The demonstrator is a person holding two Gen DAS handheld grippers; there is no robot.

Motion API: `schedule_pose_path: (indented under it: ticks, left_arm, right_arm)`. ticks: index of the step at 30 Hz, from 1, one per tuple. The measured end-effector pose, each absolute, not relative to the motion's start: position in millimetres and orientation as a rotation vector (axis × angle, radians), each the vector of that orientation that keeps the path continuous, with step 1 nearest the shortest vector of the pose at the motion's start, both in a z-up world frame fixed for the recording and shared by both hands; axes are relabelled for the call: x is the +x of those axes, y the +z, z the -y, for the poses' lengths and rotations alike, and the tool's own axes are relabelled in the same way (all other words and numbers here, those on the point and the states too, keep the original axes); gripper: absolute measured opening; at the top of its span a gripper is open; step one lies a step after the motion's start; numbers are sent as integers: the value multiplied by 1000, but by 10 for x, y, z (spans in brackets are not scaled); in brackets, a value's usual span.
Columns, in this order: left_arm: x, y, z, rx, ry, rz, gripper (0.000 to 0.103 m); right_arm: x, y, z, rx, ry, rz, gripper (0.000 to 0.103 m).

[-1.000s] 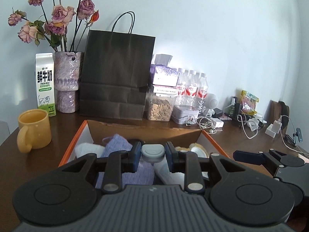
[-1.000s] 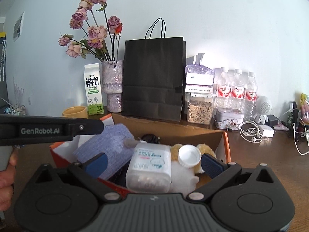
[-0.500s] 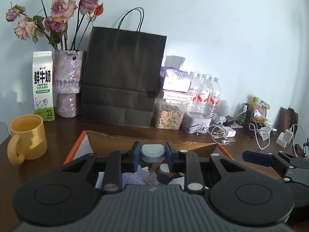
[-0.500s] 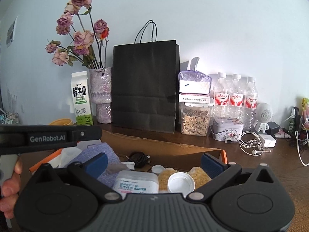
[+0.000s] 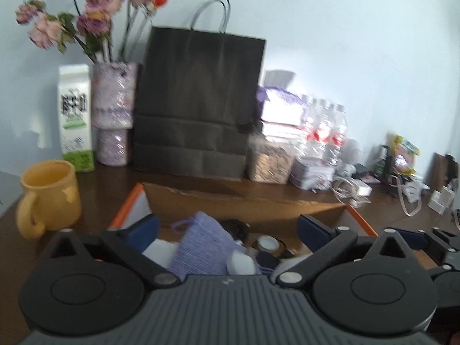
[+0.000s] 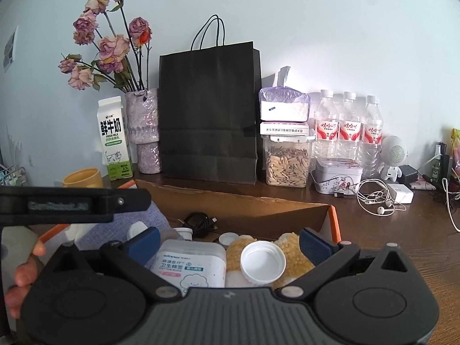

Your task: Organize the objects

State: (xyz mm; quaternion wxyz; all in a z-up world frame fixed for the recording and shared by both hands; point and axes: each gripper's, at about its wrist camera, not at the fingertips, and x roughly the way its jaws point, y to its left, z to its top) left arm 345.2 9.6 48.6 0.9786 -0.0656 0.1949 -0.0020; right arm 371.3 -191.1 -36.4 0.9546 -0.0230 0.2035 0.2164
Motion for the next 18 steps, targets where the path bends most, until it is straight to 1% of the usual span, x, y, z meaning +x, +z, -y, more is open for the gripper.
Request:
schedule_pose_path:
  ticks: [18]
  left_arm:
    - [3125,650,-83,-113,13,-365,103]
  right_arm:
    - [3461,-208,1929,-66,438,-373,103]
